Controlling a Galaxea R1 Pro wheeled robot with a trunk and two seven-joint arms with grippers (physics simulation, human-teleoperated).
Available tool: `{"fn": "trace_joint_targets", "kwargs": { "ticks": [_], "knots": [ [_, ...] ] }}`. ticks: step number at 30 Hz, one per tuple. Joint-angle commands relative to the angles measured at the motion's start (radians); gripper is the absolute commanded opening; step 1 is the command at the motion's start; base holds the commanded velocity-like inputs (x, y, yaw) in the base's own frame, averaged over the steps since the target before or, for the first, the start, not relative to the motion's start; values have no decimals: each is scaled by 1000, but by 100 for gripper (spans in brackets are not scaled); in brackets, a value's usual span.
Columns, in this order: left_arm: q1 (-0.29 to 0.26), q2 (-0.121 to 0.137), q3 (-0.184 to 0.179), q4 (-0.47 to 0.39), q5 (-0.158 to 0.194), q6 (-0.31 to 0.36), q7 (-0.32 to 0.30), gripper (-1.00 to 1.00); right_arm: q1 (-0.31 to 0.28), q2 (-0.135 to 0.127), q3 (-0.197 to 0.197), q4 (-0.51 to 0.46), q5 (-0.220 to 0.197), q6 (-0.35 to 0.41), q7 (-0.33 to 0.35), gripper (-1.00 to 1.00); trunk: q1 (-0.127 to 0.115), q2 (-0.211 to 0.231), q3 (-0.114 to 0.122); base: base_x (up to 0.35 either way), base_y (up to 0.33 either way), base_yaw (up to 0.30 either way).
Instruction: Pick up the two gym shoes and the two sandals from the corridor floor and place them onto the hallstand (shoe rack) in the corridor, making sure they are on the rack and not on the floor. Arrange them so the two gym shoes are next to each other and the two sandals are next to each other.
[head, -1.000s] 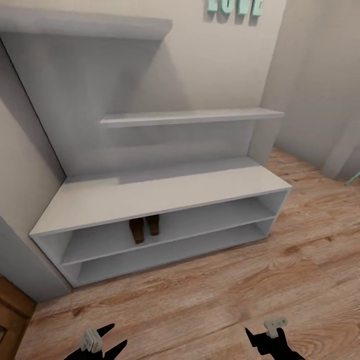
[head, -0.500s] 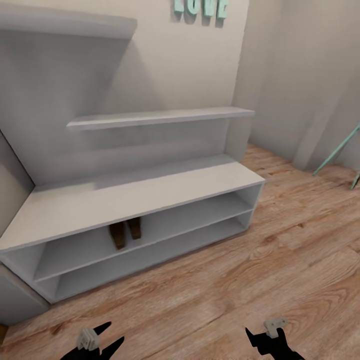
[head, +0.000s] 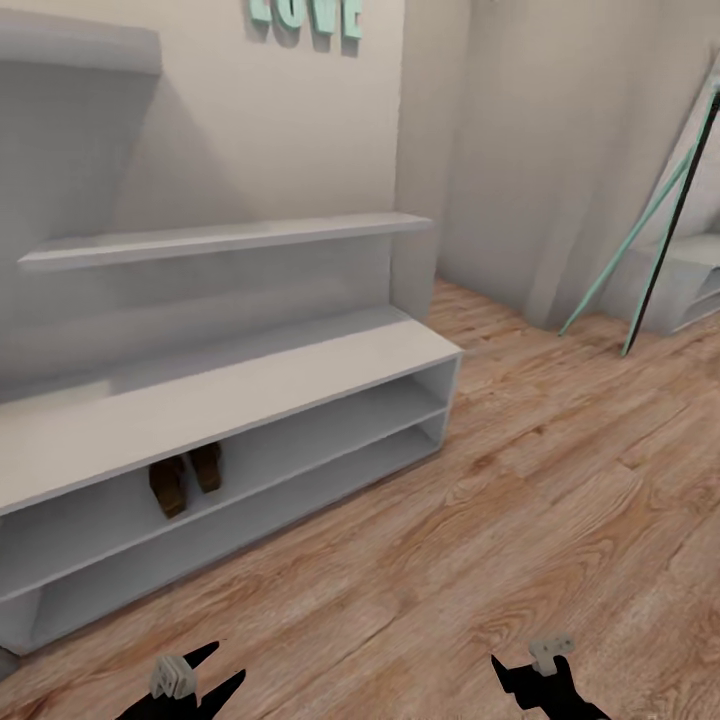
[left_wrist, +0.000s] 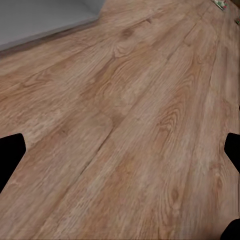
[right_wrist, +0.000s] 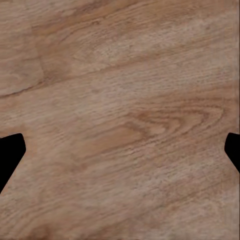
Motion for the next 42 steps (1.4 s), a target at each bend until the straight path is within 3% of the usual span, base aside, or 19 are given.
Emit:
{"fn": "trace_joint_targets", "kwargs": {
  "ticks": [1, 14, 27, 42],
  "knots": [
    [0, 0, 2, 1, 1, -5, -4, 100, -1, 0, -9, 1, 9, -2, 4, 100, 0, 0, -1, 0, -263, -264],
    [0, 1, 4, 2, 0, -6, -2, 100, 0, 0, -9, 1, 8, -2, 4, 100, 0, 0, -1, 0, -269, -264],
    [0, 0, 4, 9, 1, -6, 57, 100, 0, 0, -9, 1, 8, -2, 4, 100, 0, 0, -1, 185, -215, -264],
    [0, 1, 16, 42, 6, -16, 93, 100, 0, 0, -9, 2, 8, -2, 4, 100, 0, 0, -1, 75, -44, -265]
  ]
}}
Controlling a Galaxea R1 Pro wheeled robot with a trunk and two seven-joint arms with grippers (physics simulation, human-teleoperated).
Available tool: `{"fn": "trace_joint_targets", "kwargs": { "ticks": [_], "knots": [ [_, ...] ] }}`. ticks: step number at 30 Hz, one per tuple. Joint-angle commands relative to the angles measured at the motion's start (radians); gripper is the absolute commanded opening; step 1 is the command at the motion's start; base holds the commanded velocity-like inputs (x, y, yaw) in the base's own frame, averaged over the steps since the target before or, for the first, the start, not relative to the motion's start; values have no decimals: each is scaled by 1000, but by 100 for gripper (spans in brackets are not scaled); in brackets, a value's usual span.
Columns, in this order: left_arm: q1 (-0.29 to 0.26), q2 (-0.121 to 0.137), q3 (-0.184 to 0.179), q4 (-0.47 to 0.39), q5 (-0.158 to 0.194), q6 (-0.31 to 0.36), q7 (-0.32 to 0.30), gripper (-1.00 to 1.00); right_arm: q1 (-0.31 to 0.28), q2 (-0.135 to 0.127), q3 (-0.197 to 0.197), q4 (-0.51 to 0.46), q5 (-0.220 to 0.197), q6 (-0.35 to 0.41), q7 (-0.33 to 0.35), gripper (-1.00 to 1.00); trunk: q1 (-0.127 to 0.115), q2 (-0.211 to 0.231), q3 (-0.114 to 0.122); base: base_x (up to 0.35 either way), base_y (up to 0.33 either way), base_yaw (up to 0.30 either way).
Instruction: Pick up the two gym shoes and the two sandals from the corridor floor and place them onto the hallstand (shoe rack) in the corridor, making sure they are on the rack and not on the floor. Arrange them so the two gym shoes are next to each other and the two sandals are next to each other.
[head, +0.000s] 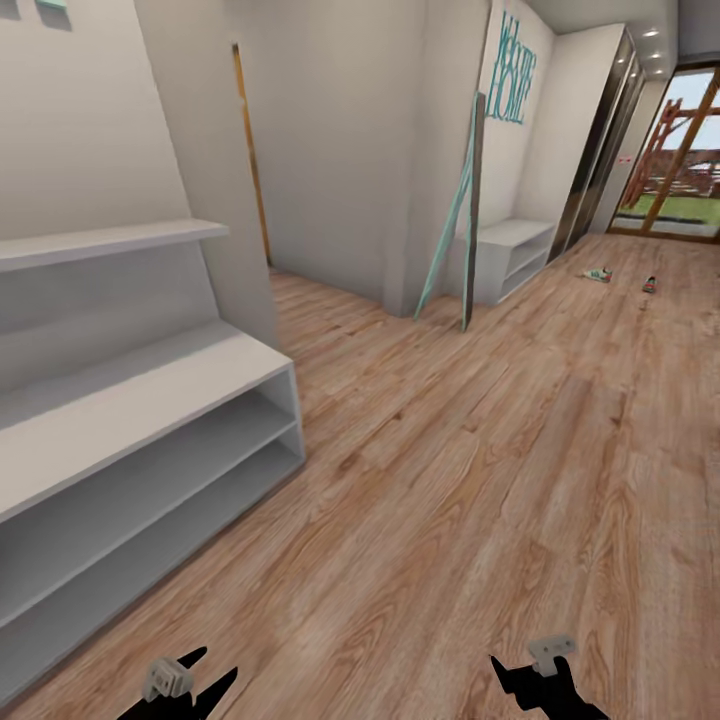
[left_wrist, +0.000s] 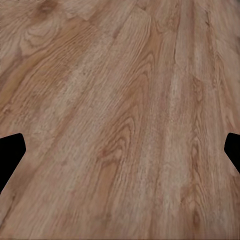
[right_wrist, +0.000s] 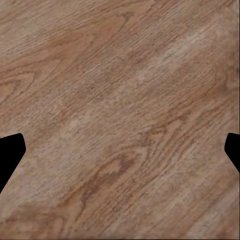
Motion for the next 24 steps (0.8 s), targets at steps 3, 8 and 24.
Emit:
{"fn": "trace_joint_targets", "kwargs": {
  "ticks": [3, 8, 24],
  "knots": [
    [0, 0, 13, 10, 2, -20, 11, 100, 1, 0, -9, 1, 9, -3, 3, 100, 0, 0, -1, 5, -3, -265],
    [0, -6, 53, 29, 1, -56, 77, 100, 3, 0, -9, 1, 9, -3, 3, 100, 0, 0, -1, 2, -1, -265],
    [0, -21, 70, 79, 7, -120, 222, 100, 8, 1, -9, 1, 9, -3, 2, 100, 0, 0, -1, 0, 0, -266]
  ]
}}
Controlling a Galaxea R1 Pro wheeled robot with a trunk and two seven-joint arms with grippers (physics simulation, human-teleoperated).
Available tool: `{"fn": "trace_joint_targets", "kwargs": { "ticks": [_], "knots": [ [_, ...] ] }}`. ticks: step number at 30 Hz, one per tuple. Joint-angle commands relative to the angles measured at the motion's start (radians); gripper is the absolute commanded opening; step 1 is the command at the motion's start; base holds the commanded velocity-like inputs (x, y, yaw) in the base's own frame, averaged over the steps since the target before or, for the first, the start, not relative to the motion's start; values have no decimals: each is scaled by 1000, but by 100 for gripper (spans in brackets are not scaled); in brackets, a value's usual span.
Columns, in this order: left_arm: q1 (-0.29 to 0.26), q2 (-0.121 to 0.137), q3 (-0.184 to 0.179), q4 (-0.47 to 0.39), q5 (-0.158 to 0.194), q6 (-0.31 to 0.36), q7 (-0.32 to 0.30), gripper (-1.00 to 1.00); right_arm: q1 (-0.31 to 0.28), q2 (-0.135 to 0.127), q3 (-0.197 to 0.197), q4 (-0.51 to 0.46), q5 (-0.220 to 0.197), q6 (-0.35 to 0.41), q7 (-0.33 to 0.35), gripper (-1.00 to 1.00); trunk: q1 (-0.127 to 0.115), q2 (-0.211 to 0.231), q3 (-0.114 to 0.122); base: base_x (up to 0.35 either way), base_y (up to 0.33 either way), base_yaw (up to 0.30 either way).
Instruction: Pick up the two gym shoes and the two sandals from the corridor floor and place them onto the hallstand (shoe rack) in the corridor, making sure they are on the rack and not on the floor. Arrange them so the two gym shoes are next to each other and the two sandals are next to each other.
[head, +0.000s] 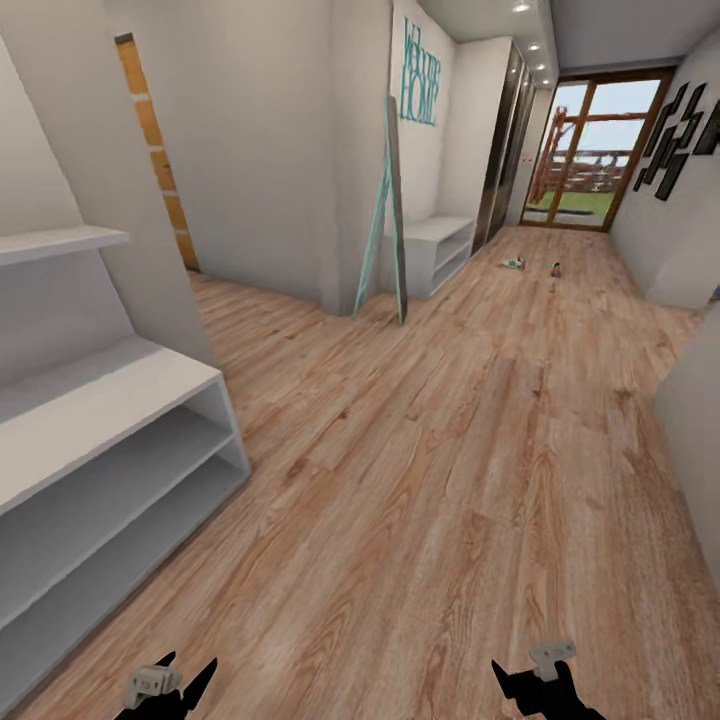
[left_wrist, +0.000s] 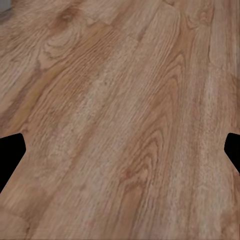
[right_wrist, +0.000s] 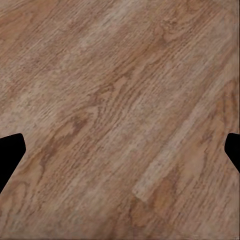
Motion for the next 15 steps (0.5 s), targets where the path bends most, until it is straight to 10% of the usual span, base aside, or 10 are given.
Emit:
{"fn": "trace_joint_targets", "kwargs": {
  "ticks": [1, 15],
  "knots": [
    [0, 0, 3, 2, 7, 1, -8, 100, 0, 0, -9, 1, 9, -3, 3, 100, 0, 0, -1, 0, 0, -267],
    [0, 1, 3, 3, 10, -3, -7, 100, 3, 1, -9, 0, 7, -3, 3, 100, 0, 0, -1, 1, 0, -267]
  ]
}}
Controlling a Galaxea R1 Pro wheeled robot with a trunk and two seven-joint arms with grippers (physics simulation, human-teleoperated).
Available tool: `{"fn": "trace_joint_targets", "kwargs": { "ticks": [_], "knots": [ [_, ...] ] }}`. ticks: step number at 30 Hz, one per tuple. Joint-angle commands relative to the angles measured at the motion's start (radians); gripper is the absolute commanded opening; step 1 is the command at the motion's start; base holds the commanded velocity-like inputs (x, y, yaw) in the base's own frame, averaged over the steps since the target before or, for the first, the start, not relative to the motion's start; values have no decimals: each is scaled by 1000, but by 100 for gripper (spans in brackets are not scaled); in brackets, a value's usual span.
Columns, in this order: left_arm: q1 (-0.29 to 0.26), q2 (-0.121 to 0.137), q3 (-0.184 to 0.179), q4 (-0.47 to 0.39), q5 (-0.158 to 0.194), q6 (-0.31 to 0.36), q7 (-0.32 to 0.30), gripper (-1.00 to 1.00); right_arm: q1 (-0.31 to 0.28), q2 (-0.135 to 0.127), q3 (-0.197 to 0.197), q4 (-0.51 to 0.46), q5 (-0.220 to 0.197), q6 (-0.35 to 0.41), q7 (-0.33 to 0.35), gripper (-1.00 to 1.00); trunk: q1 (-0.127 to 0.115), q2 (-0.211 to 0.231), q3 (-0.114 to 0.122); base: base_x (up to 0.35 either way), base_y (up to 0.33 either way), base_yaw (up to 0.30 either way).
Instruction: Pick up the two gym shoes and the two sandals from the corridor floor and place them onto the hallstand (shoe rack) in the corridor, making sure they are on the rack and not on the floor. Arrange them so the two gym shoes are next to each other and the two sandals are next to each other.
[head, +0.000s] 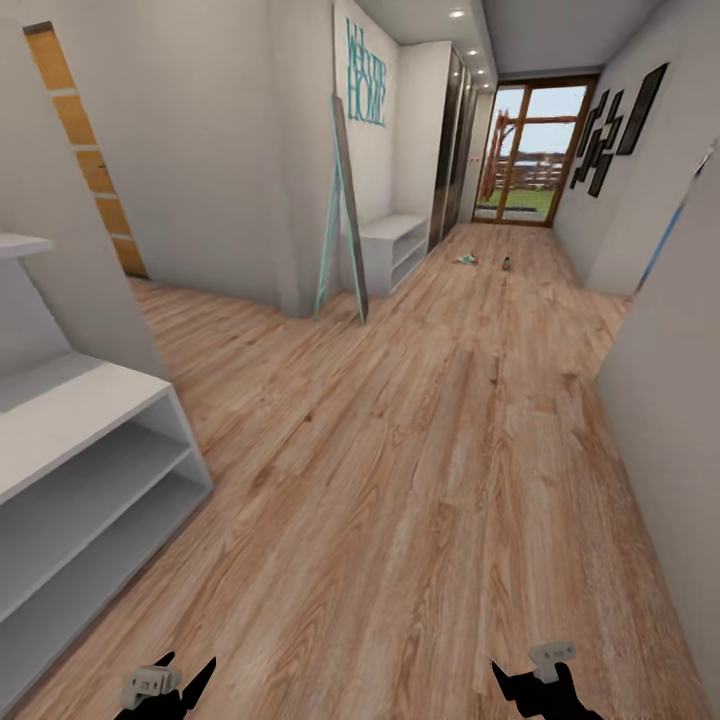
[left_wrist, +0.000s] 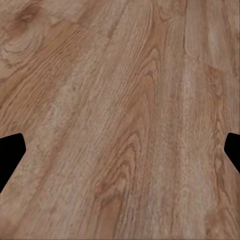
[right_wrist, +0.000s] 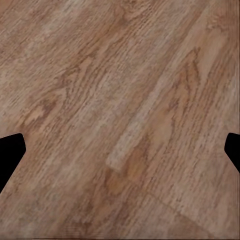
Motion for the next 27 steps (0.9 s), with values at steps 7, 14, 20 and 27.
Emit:
{"fn": "trace_joint_targets", "kwargs": {
  "ticks": [7, 14, 20, 27],
  "knots": [
    [0, 0, 2, 2, 6, 3, -6, 100, -1, 0, -9, 1, 9, -3, 3, 100, 0, 0, -1, 211, 0, -267],
    [0, 0, 2, 2, 5, 3, -4, 100, -1, 0, -9, 1, 9, -3, 3, 100, 0, 0, -1, 314, 0, -267],
    [-1, 1, 2, 2, 4, 3, -3, 100, -1, 0, -9, 1, 9, -3, 3, 100, 0, 0, -1, 334, 0, -267],
    [0, 0, 2, 2, 3, 2, 5, 100, -1, 0, -10, 1, 9, -3, 3, 100, 0, 0, -1, 338, 0, -267]
  ]
}}
